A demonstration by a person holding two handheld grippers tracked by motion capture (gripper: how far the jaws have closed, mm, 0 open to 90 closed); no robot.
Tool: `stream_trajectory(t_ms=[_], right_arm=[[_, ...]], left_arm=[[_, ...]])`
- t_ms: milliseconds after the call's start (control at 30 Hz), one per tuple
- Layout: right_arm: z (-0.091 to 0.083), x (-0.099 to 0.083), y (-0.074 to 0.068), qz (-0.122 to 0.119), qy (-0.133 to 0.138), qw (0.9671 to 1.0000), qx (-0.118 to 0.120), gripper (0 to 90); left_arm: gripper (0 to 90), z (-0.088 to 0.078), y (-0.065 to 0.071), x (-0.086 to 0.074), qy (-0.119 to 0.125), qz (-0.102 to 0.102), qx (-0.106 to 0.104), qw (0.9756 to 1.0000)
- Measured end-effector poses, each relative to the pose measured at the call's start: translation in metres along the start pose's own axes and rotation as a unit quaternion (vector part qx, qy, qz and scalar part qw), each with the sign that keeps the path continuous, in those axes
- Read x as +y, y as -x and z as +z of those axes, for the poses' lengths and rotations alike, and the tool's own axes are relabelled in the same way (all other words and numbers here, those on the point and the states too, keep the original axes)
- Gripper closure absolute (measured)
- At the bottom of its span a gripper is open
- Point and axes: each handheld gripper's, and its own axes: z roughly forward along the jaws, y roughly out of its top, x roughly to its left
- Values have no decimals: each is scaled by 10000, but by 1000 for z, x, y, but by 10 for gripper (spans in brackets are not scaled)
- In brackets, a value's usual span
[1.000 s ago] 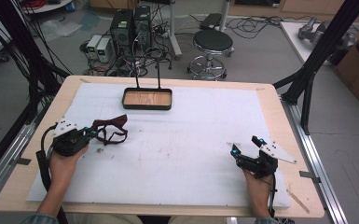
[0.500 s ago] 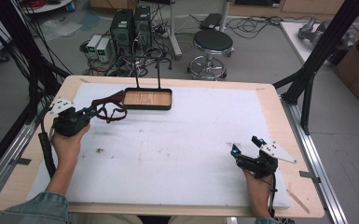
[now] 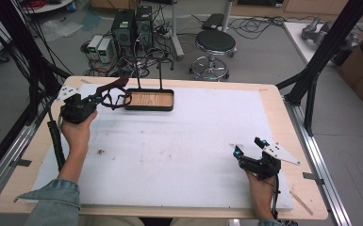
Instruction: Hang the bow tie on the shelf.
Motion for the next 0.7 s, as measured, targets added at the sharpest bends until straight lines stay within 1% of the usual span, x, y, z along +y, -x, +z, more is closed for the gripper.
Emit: stream_trajectory(t_ms=[167,200,233,300,333,467,600,633,700], right_arm=[[0,0,0,10,-6,10000,4,110],[0,0,0,12,-9,10000,9,110],[0,0,0,11,-8,10000,7,110],[0,0,0,6,-8,10000,7,110],[0,0,0,-2,-15,10000,4,110],[0,0,0,0,-15,10000,-1,110],[1,0,0,-45,10,10000,16,111],[1,0,0,-42,10,10000,17,111],[1,0,0,-50,6,10000,15,110]], left_arm=[[850,5,0,3,18,-16,29,10000],[850,6,1,4,39,4,51,10000],[850,8,1,7,66,71,68,9999],[850,10,-1,11,34,83,74,9999],[850,10,-1,11,34,83,74,9999],[850,11,-1,19,118,76,122,9998],[850,10,0,22,194,65,150,9997],[850,10,0,23,179,95,151,9997],[850,11,1,24,186,86,158,9997]])
